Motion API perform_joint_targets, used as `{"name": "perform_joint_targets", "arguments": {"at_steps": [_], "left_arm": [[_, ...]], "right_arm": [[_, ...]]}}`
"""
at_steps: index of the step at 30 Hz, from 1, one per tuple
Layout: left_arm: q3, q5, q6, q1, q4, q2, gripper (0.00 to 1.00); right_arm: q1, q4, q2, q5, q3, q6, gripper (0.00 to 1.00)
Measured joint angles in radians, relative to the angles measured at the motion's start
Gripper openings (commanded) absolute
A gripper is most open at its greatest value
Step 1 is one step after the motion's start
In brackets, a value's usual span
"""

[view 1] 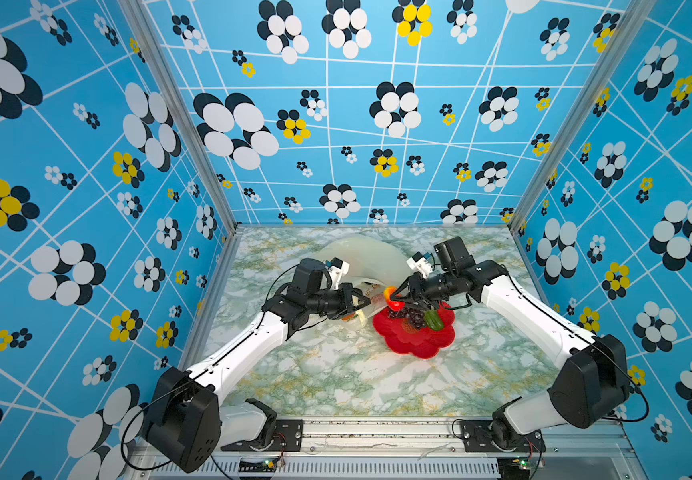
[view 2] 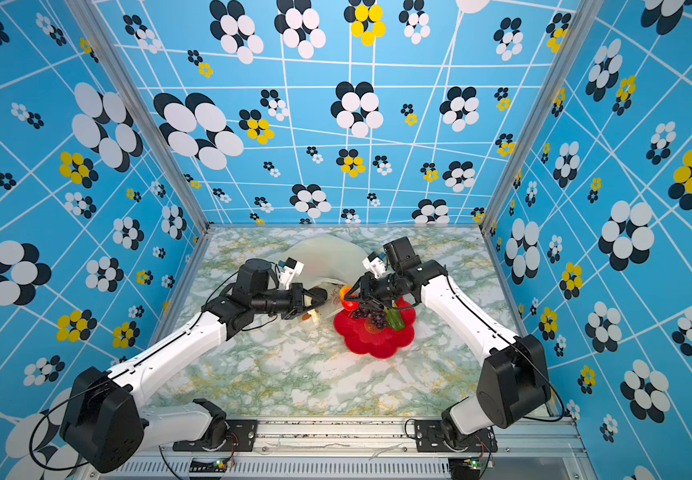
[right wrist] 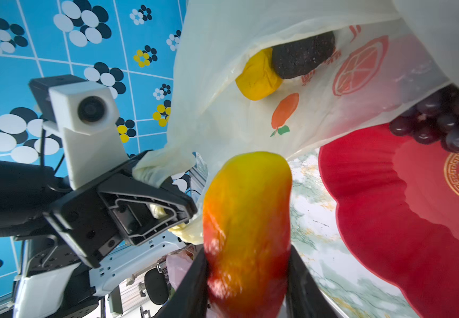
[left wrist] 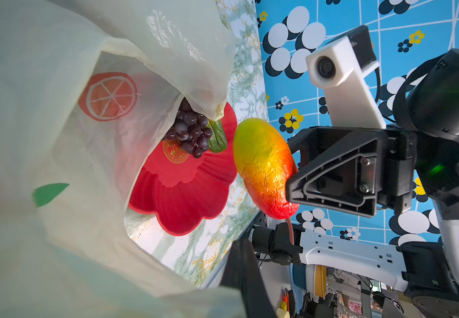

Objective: Place the fruits into the plastic bag
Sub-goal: 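Lift the red-yellow mango and carry it into the bag mouth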

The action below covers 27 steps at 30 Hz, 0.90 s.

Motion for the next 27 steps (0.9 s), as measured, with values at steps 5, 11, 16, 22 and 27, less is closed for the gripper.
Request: {"name": "perform_joint_targets", "arguments": {"at_steps": [5, 11, 16, 22, 27], "left_arm": [[0.0, 0.0, -0.003, 0.0, 0.0, 0.0, 0.0], [0.0, 0.0, -0.006, -0.001, 0.008, 0.0, 0.0], [0.0, 0.0, -0.007, -0.001, 0.007, 0.0, 0.0], [0.0, 0.0, -0.007, -0.001, 0.008, -0.005, 0.0], [0.0, 0.0, -0.007, -0.001, 0.007, -0.005, 0.0]], "right_arm": [[0.0, 0.086, 0.02, -0.017, 0.0, 0.064, 0.36], [0.002, 0.162, 0.042, -0.023, 0.0, 0.118, 0.35], [0.018, 0.187, 0.069, -0.023, 0.0, 0.135, 0.35], [0.031, 0.212, 0.09, -0.023, 0.0, 0.153, 0.35], [0.058, 0.235, 0.127, -0.024, 0.008, 0.168, 0.35]]}}
